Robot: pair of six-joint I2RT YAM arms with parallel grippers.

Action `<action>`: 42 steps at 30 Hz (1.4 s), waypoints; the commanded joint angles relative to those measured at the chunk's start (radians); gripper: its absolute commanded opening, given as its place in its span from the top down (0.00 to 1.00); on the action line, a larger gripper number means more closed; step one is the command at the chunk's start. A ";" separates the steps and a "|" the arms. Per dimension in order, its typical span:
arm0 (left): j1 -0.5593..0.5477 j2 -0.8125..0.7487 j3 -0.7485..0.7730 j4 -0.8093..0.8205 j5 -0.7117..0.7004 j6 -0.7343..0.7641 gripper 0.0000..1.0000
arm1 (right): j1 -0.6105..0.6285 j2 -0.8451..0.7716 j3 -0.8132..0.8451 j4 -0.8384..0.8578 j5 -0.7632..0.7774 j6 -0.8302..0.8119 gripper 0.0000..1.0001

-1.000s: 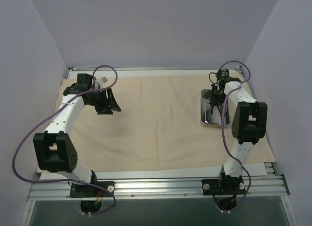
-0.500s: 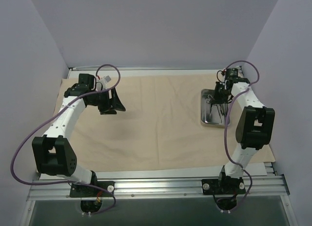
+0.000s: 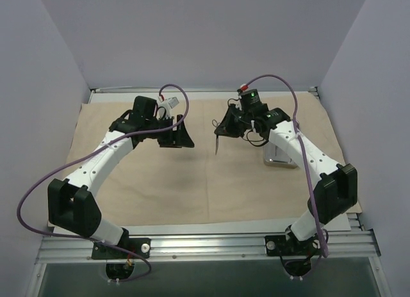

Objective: Open and lay out the surgical kit
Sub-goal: Place the medical item in the surgical kit.

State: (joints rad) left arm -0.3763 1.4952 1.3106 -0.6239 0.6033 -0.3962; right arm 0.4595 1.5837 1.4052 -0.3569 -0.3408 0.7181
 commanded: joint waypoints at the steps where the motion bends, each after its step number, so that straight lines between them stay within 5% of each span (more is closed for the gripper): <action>1: -0.012 -0.033 0.024 0.113 -0.065 -0.049 0.24 | 0.053 0.015 0.064 0.001 0.104 0.136 1.00; 22: -0.148 0.002 -0.027 0.251 -0.045 -0.179 0.25 | 0.148 0.022 0.110 0.010 0.131 0.193 1.00; 28: -0.156 0.030 -0.030 0.233 -0.016 -0.168 0.53 | 0.153 0.019 0.126 0.018 0.126 0.211 1.00; 32: -0.154 0.033 -0.039 0.220 -0.007 -0.162 0.62 | 0.160 0.015 0.132 0.021 0.123 0.228 1.00; 37: -0.154 0.039 -0.014 0.192 0.003 -0.139 0.98 | 0.173 0.010 0.141 0.016 0.109 0.219 1.00; 38: -0.154 0.037 0.001 0.176 0.001 -0.129 0.98 | 0.173 0.007 0.144 0.021 0.100 0.186 0.98; 39: -0.153 0.030 0.006 0.146 0.004 -0.121 0.98 | 0.169 0.004 0.150 0.003 0.100 0.160 0.83; 42: -0.144 0.017 0.030 0.049 0.047 -0.072 0.98 | 0.165 -0.019 0.178 -0.011 0.102 -0.010 0.63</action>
State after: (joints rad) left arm -0.5270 1.5269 1.2766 -0.4721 0.5968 -0.5358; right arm 0.6189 1.6215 1.5116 -0.3721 -0.2314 0.8585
